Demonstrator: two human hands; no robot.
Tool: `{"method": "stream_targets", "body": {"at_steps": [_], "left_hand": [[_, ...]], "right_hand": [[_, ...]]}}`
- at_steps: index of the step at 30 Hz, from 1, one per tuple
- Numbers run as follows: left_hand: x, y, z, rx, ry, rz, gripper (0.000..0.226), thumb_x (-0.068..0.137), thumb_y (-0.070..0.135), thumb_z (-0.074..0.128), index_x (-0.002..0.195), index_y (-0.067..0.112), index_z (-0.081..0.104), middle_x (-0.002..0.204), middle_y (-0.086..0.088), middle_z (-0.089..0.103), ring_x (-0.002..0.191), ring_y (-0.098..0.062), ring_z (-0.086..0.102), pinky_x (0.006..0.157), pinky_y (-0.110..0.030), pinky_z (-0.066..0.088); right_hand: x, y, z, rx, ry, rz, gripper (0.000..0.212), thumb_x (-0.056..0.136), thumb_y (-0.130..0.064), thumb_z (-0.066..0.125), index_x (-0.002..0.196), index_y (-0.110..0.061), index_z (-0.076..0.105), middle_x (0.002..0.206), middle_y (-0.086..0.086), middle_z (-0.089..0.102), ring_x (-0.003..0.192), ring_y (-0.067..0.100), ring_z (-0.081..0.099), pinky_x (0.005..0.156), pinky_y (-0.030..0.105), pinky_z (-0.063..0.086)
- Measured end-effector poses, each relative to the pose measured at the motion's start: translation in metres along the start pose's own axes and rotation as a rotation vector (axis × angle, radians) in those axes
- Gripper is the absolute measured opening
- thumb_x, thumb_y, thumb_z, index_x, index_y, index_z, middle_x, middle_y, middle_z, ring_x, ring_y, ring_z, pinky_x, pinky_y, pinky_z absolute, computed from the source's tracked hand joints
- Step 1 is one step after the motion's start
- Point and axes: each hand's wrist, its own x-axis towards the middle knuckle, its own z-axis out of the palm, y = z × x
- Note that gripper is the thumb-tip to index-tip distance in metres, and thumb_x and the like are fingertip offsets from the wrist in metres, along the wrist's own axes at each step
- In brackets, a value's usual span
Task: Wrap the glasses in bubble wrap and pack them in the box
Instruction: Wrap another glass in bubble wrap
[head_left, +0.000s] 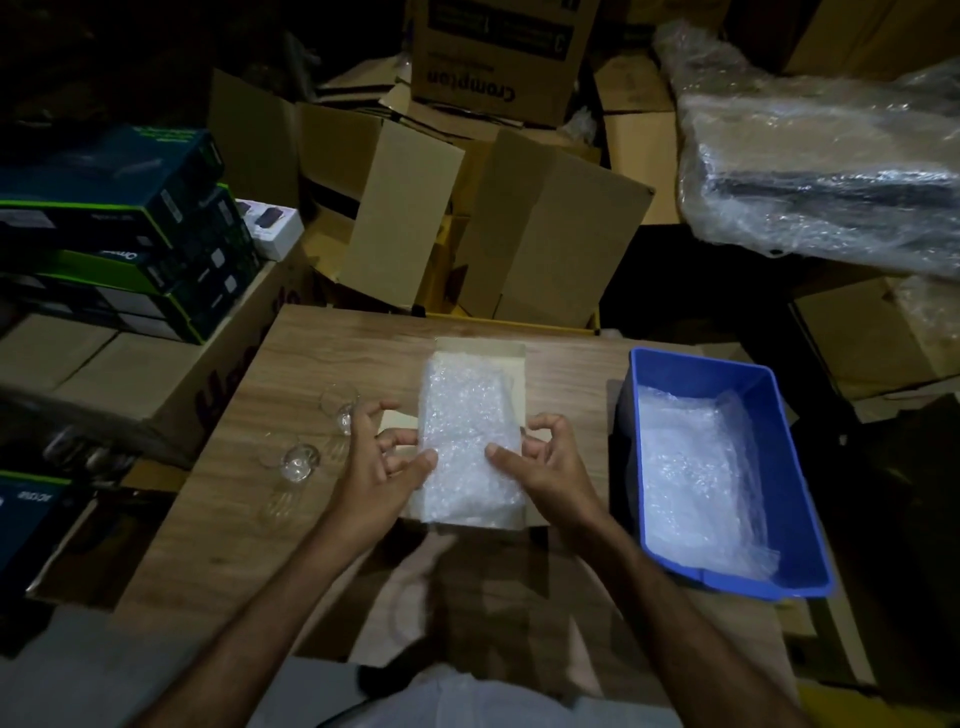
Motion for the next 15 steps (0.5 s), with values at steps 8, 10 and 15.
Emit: {"method": "stream_targets", "body": {"at_steps": [8,10,15], "left_hand": [[0.008,0.010,-0.011,0.231,-0.190,-0.018,0.081,0.071,-0.002,0.088,0.143,0.020,0.055,0.092,-0.014,0.056,0.076,-0.019,0.054,0.075,-0.035,0.054],[0.011,0.012,-0.012,0.385,-0.180,0.027,0.063,0.074,0.006,0.088,0.131,0.018,0.065,0.090,-0.004,0.067,0.073,-0.016,0.063,0.076,-0.038,0.059],[0.017,0.008,-0.024,0.484,-0.221,0.177,0.011,0.089,0.021,0.076,0.089,0.014,0.068,0.098,-0.004,0.062,0.089,-0.014,0.065,0.076,-0.031,0.055]], "right_hand": [[0.004,-0.005,-0.015,-0.231,-0.291,-0.117,0.060,0.083,0.006,0.075,0.135,-0.020,0.061,0.135,0.004,0.061,0.118,0.023,0.067,0.092,0.045,0.060],[0.007,-0.008,-0.013,-0.453,-0.273,-0.165,0.066,0.078,-0.005,0.083,0.138,-0.022,0.060,0.136,0.000,0.061,0.118,0.016,0.065,0.093,0.042,0.060],[0.013,-0.013,-0.012,-0.679,-0.207,-0.275,0.021,0.085,-0.025,0.080,0.102,-0.015,0.073,0.106,0.000,0.061,0.102,0.016,0.061,0.087,0.050,0.057]]}}
